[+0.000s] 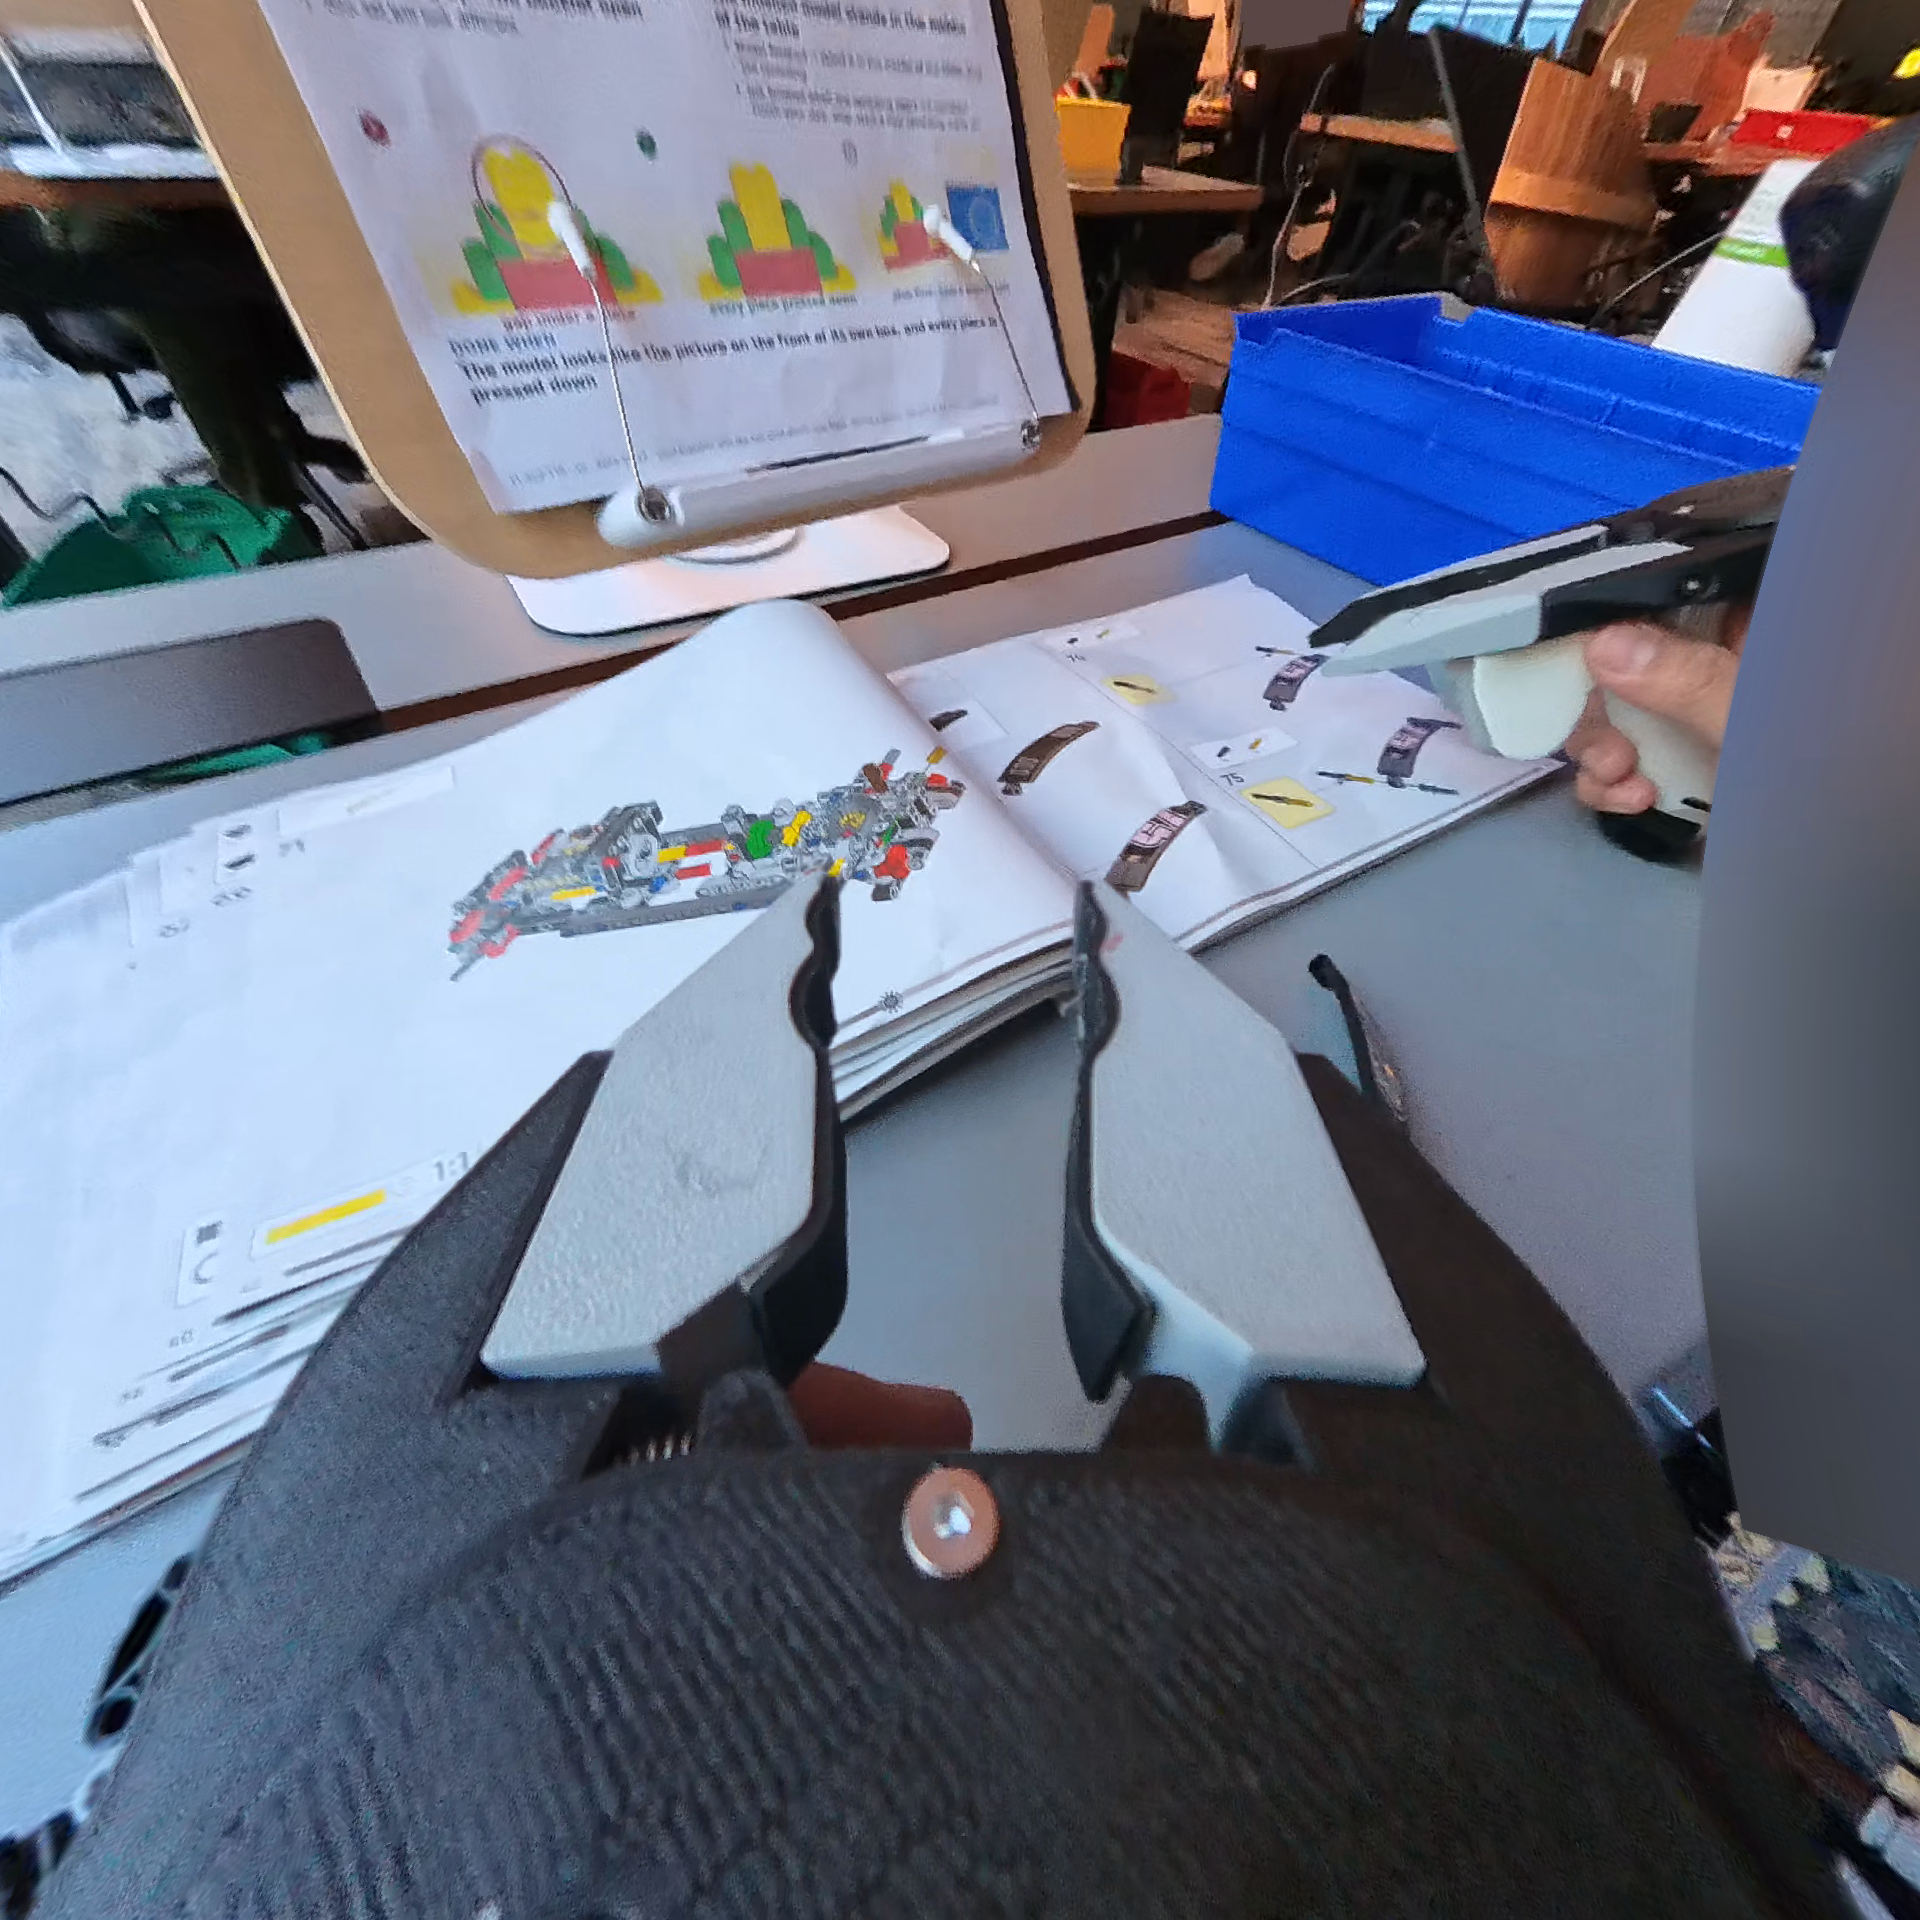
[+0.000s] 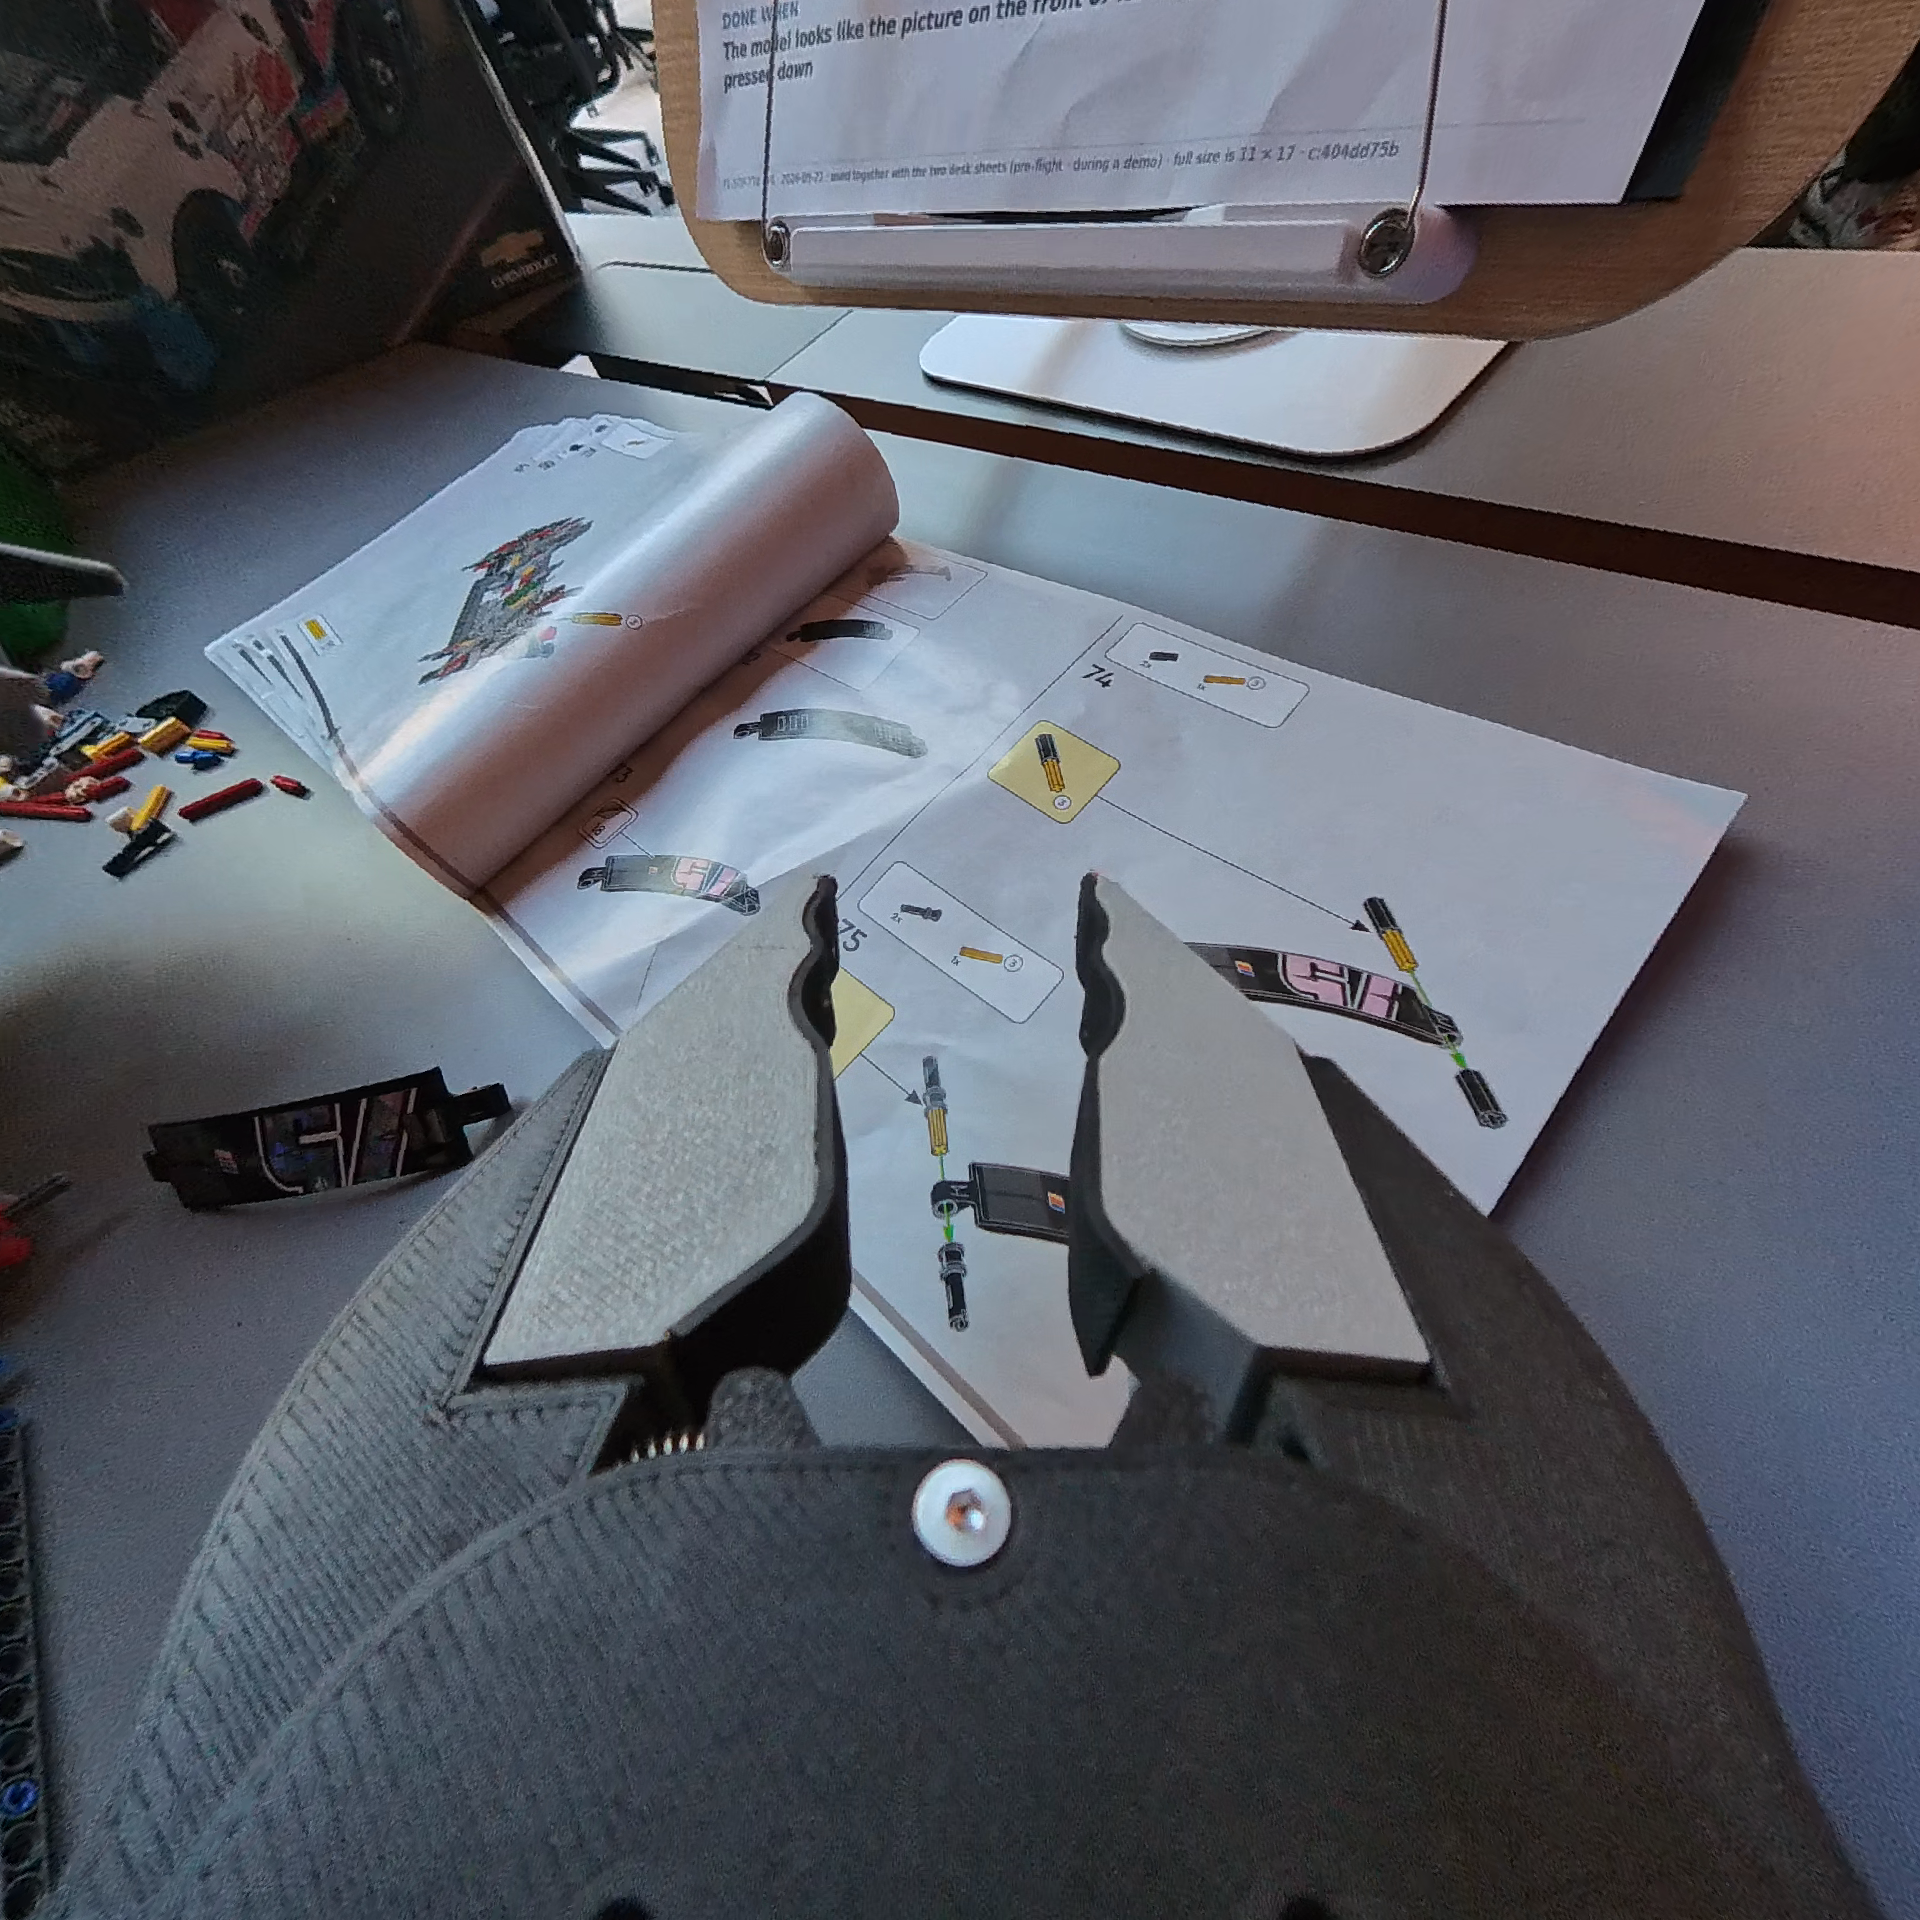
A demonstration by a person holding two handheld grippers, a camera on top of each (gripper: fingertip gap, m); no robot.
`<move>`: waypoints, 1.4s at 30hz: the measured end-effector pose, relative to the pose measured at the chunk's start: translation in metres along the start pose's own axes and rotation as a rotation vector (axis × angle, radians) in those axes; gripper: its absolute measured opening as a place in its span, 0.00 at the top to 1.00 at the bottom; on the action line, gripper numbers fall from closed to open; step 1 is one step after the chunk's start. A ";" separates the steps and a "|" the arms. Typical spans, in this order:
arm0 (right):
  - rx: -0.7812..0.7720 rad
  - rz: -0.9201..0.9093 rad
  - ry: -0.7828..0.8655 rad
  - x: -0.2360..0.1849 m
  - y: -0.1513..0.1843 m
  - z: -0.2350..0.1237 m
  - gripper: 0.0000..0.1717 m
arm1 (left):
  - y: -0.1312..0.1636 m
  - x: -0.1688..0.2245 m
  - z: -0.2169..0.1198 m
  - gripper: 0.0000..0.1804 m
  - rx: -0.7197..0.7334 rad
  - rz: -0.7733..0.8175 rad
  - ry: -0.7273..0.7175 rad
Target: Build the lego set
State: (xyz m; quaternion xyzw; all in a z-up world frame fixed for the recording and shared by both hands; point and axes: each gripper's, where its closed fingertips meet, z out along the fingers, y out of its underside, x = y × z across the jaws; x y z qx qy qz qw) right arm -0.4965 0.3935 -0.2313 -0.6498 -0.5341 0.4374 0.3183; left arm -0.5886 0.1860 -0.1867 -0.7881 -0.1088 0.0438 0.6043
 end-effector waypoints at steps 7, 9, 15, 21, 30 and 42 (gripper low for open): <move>0.019 0.029 -0.023 -0.001 -0.003 -0.001 0.75 | -0.002 -0.011 -0.003 0.80 0.017 -0.096 0.010; 0.014 0.026 -0.029 -0.002 -0.002 0.000 0.76 | -0.003 -0.015 -0.004 0.80 0.018 -0.087 -0.006; 0.030 0.004 -0.153 -0.023 -0.006 0.001 0.83 | -0.009 -0.029 -0.009 0.85 0.022 0.005 -0.067; 0.140 0.030 -0.195 -0.023 -0.018 -0.012 0.83 | -0.033 -0.040 -0.074 0.81 0.050 -0.092 -0.084; 0.208 0.121 -0.280 -0.023 -0.027 -0.021 0.84 | 0.025 -0.075 -0.184 0.92 -0.472 0.153 -0.291; 0.188 0.135 -0.288 -0.029 -0.026 -0.014 0.87 | 0.074 -0.107 -0.106 0.89 -0.693 0.143 -0.163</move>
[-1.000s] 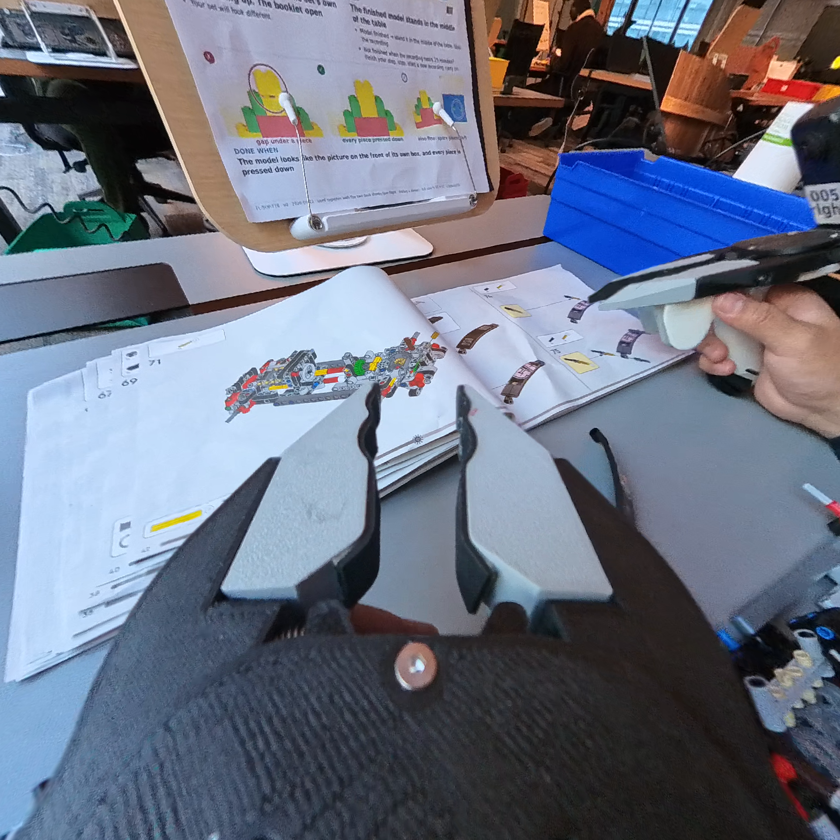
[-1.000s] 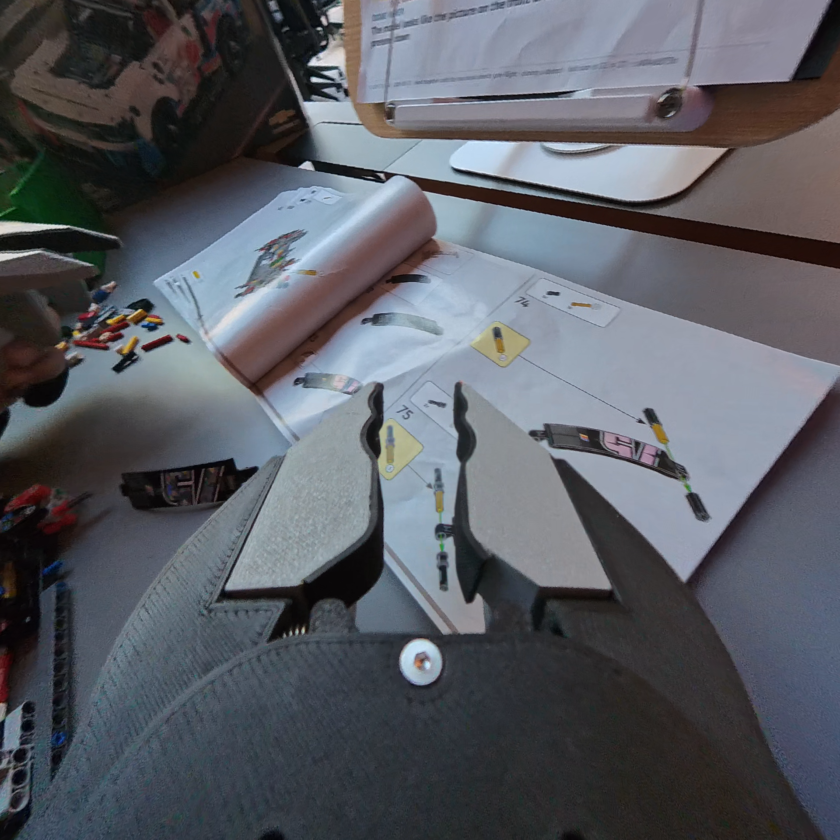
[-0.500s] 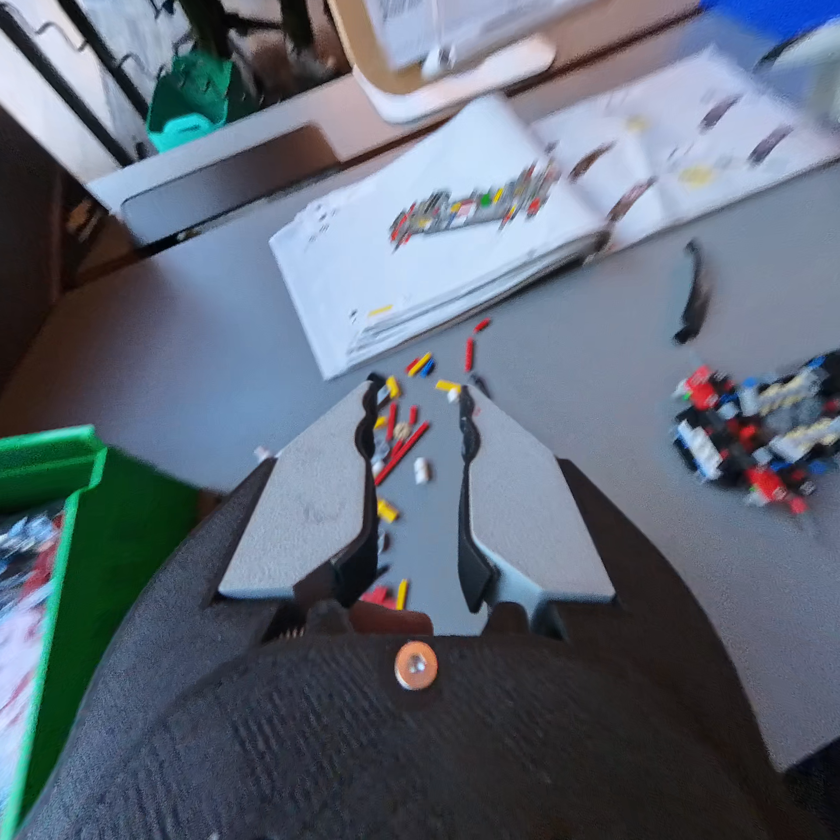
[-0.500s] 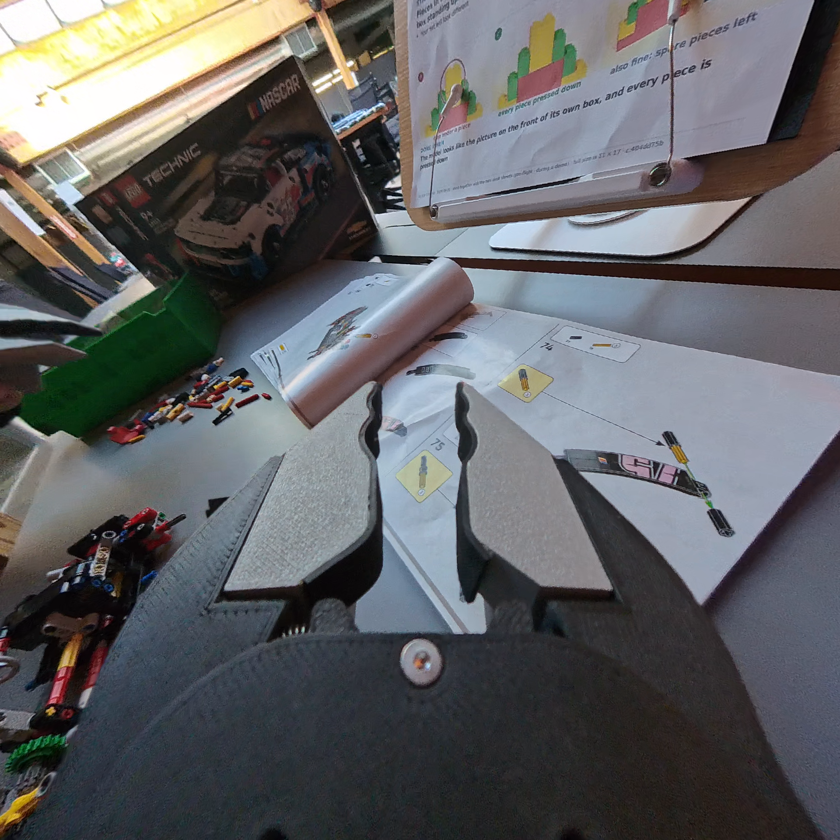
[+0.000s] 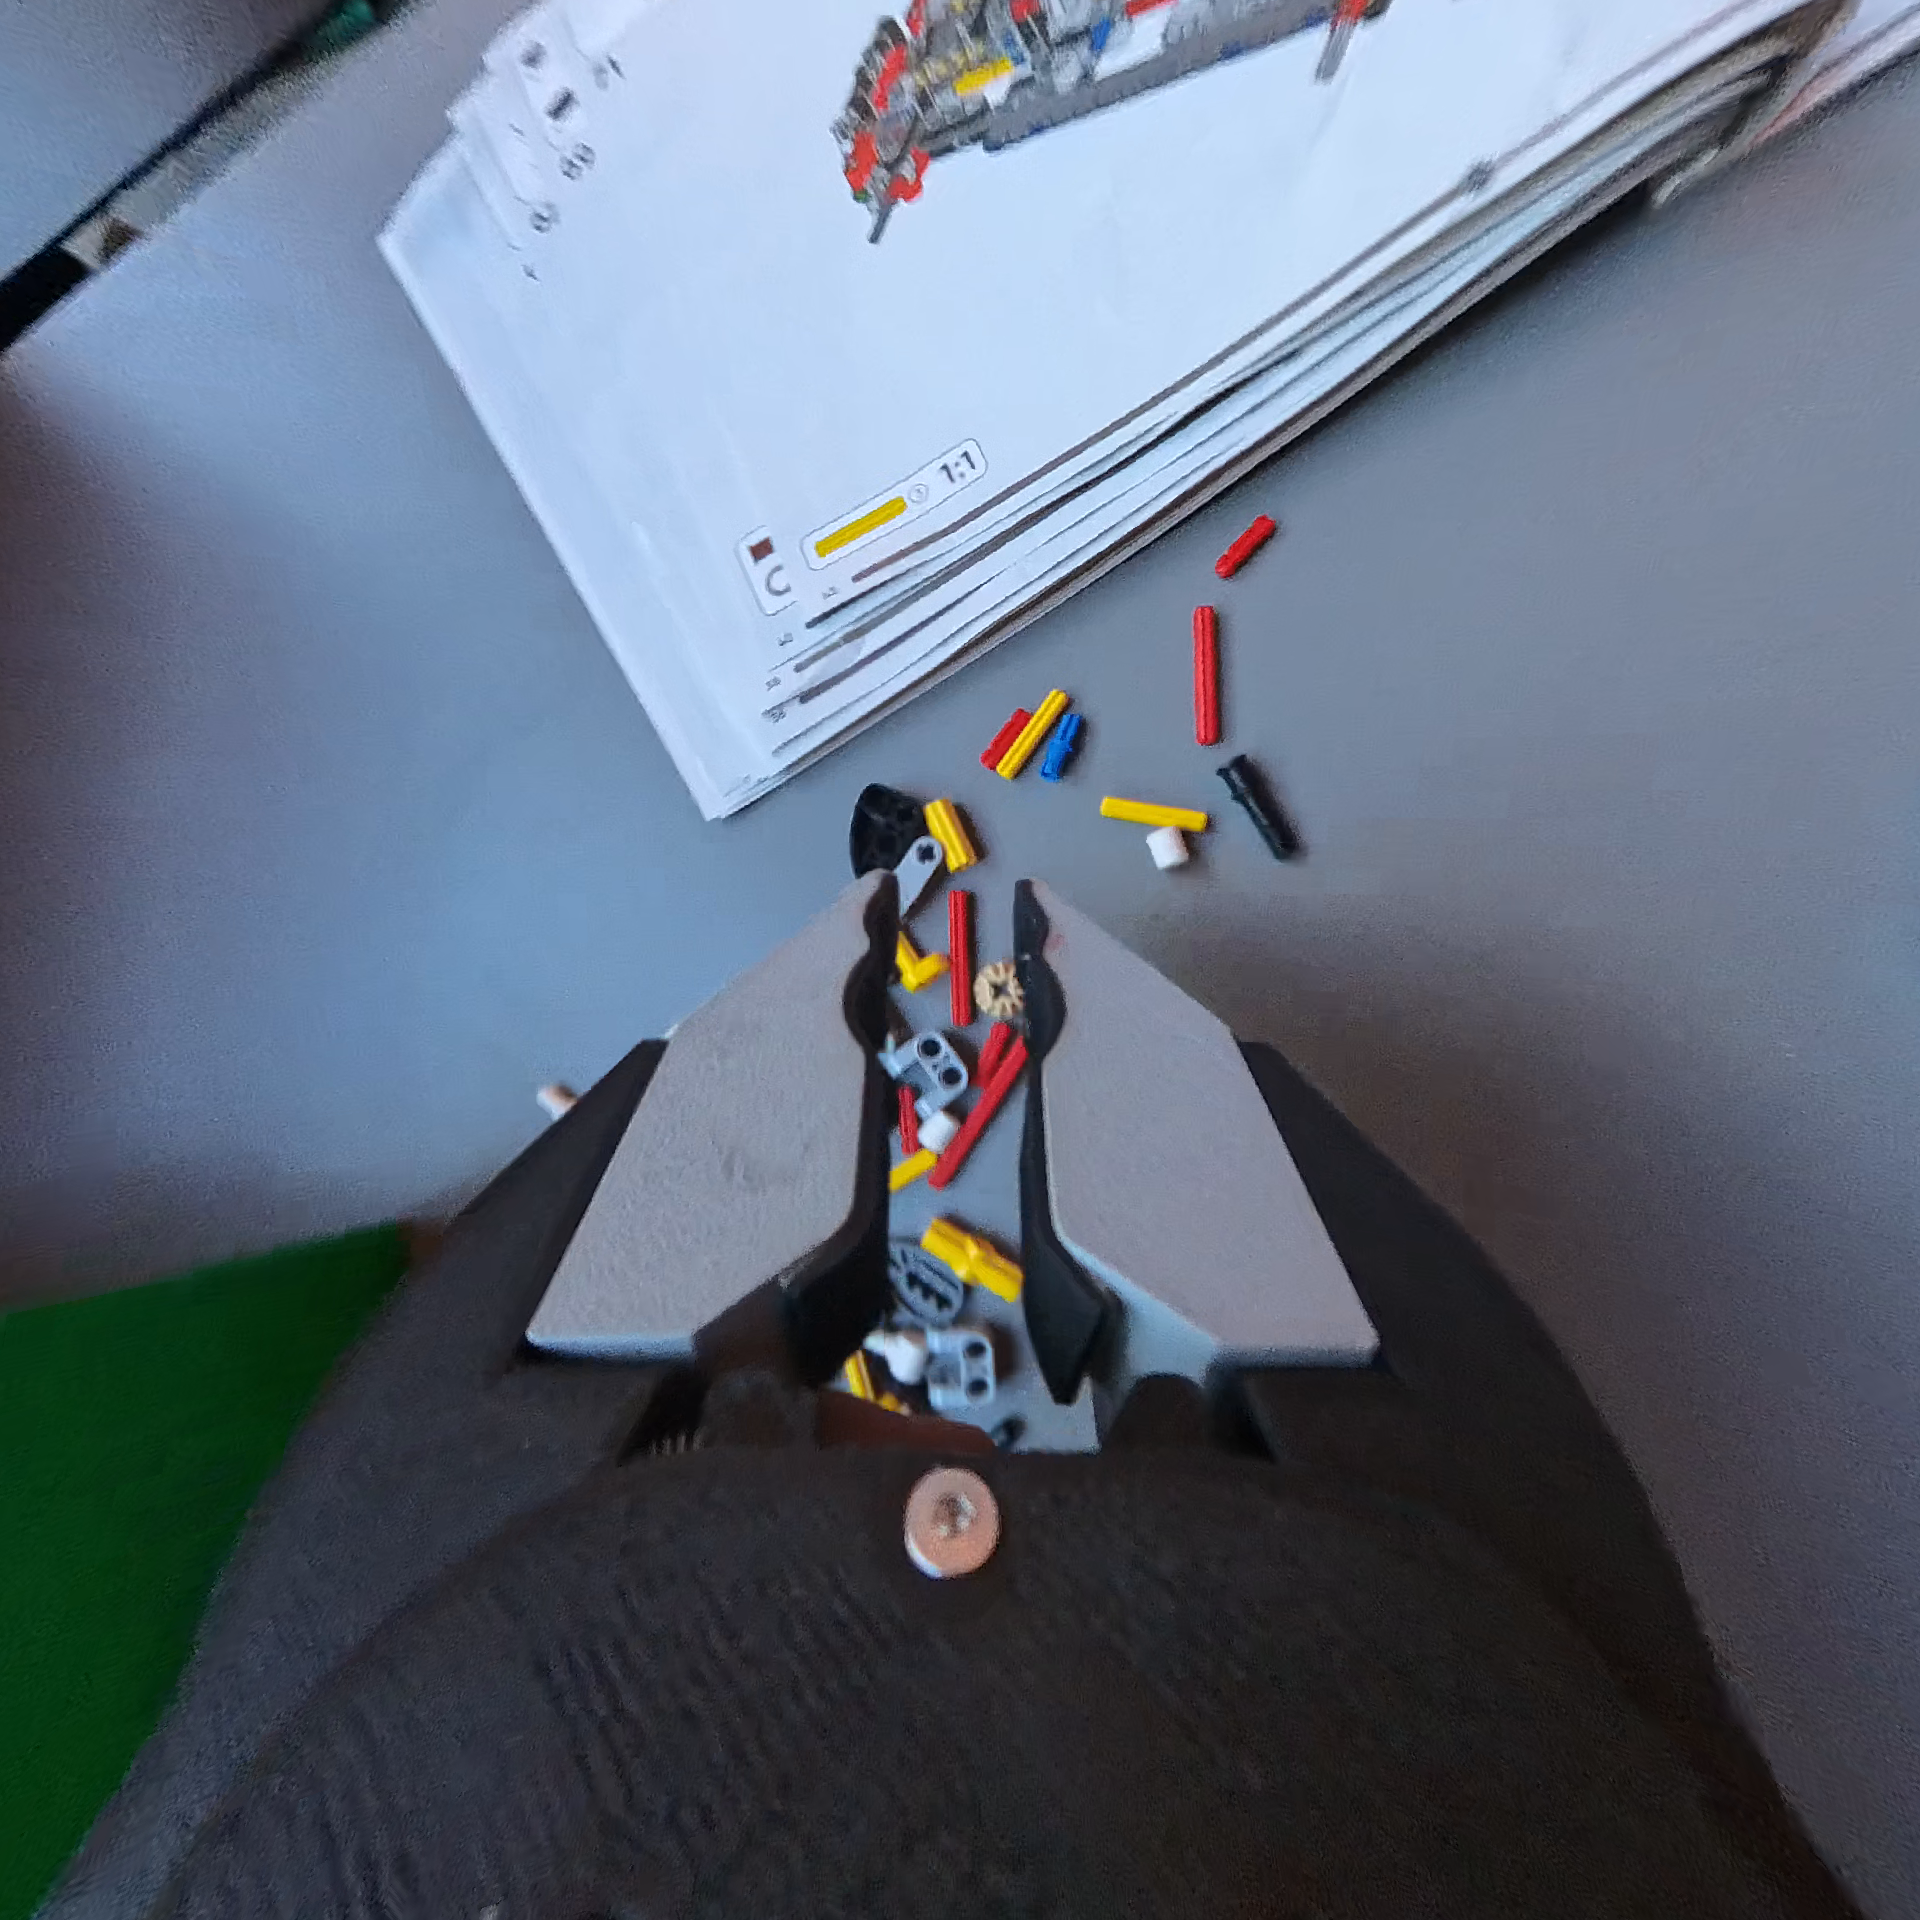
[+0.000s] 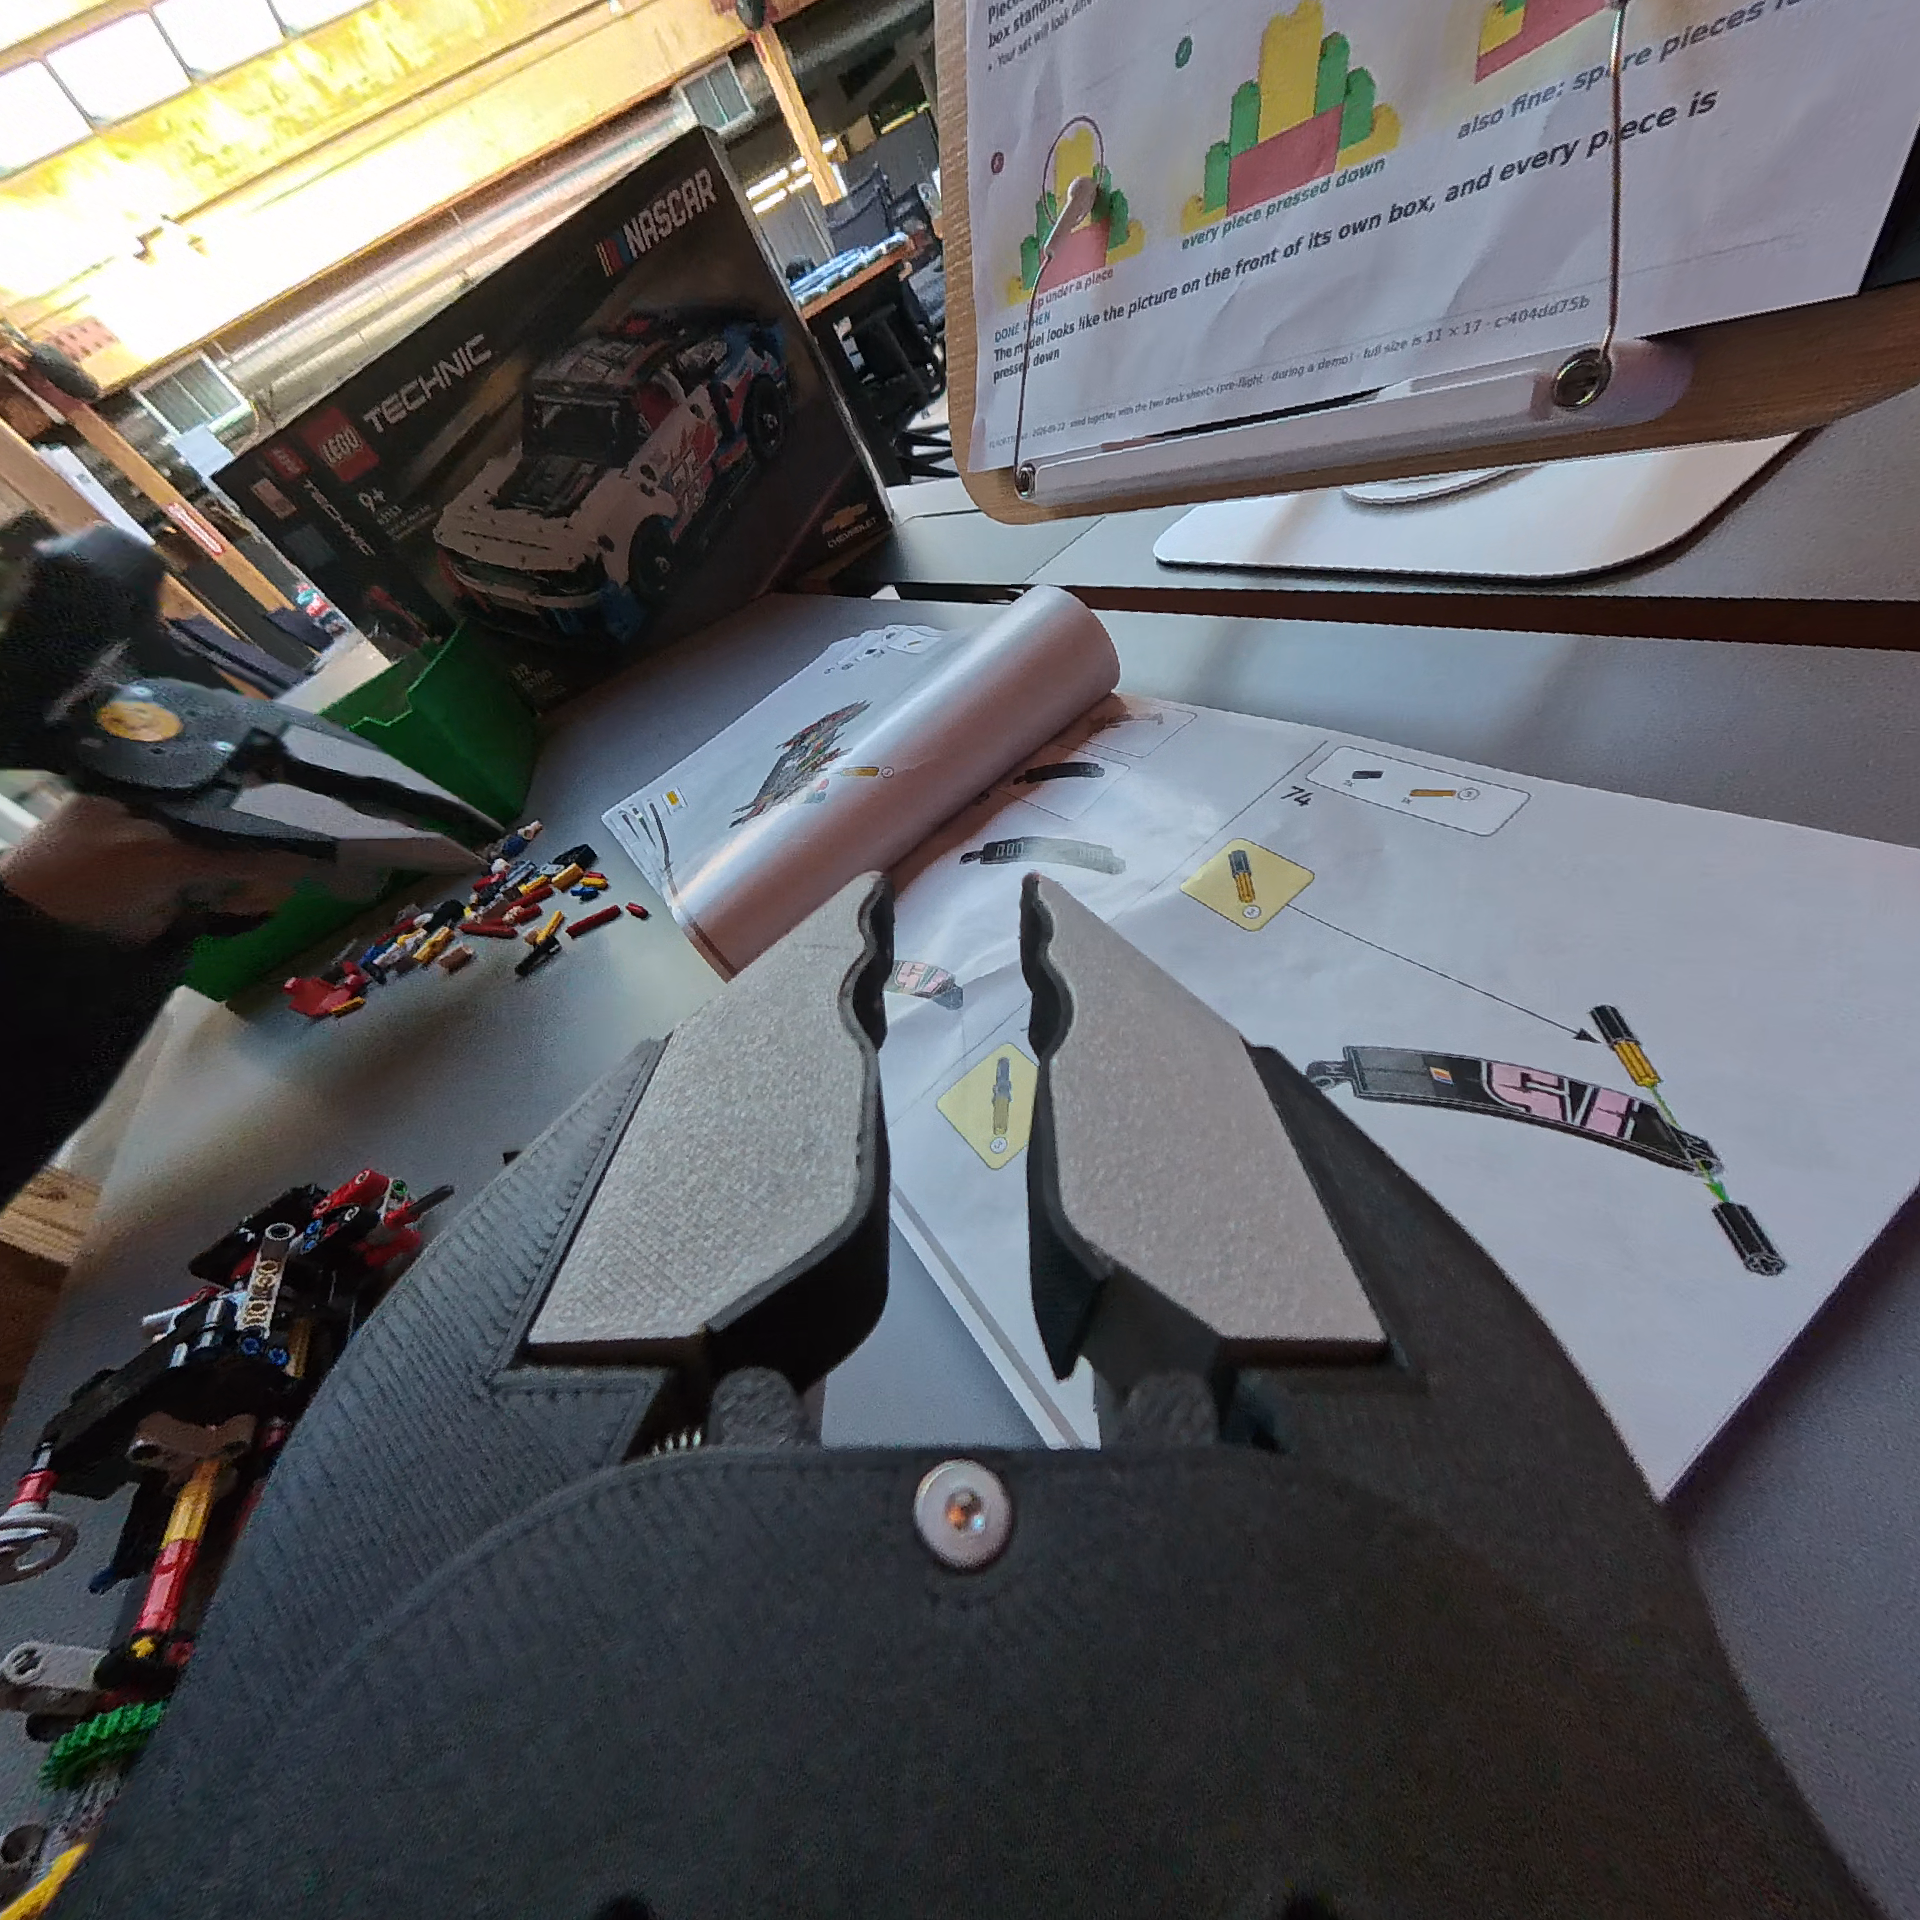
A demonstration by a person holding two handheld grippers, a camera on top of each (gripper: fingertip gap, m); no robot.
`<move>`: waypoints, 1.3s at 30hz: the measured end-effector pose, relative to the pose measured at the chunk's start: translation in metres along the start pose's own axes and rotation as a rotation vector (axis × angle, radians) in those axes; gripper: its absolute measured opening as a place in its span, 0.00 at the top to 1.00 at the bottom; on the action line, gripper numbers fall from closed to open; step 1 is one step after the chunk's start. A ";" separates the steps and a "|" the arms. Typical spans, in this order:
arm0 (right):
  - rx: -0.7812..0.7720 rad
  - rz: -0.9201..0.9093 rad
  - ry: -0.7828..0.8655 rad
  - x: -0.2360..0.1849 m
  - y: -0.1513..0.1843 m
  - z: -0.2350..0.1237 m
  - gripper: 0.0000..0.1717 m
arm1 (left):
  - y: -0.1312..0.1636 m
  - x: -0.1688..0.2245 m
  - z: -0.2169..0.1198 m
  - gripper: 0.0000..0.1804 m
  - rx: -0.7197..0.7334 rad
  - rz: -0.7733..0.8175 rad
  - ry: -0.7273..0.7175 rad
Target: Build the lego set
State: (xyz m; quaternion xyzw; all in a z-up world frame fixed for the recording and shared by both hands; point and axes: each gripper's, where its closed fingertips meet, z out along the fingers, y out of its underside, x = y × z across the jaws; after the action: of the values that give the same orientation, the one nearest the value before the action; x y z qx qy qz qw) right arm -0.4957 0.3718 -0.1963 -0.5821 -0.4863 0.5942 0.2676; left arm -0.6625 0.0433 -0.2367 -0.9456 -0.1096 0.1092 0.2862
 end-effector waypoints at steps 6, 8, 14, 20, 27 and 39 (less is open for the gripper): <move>0.075 0.008 0.015 0.000 -0.009 -0.005 0.90 | -0.030 0.008 0.018 0.89 0.083 0.009 0.068; 0.113 -0.025 0.097 0.008 -0.016 -0.014 0.87 | -0.041 0.009 0.022 0.88 0.142 0.027 0.048; 0.202 -0.113 0.233 0.016 -0.033 -0.036 0.86 | -0.022 0.017 0.021 0.87 0.176 -0.016 0.040; 0.178 -0.128 0.237 0.018 -0.029 -0.031 0.88 | -0.038 0.024 0.000 0.87 0.266 -0.105 0.072; 0.140 -0.159 0.238 0.019 -0.026 -0.023 0.89 | -0.027 0.033 0.001 0.86 0.224 -0.087 0.059; 0.130 -0.083 0.233 0.034 -0.022 -0.024 0.90 | -0.016 0.027 -0.003 0.85 0.193 -0.137 0.075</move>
State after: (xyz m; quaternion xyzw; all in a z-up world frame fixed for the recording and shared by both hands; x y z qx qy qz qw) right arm -0.4848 0.4164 -0.1876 -0.6081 -0.4360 0.5412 0.3836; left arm -0.6379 0.0621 -0.2290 -0.9074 -0.1520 0.0642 0.3864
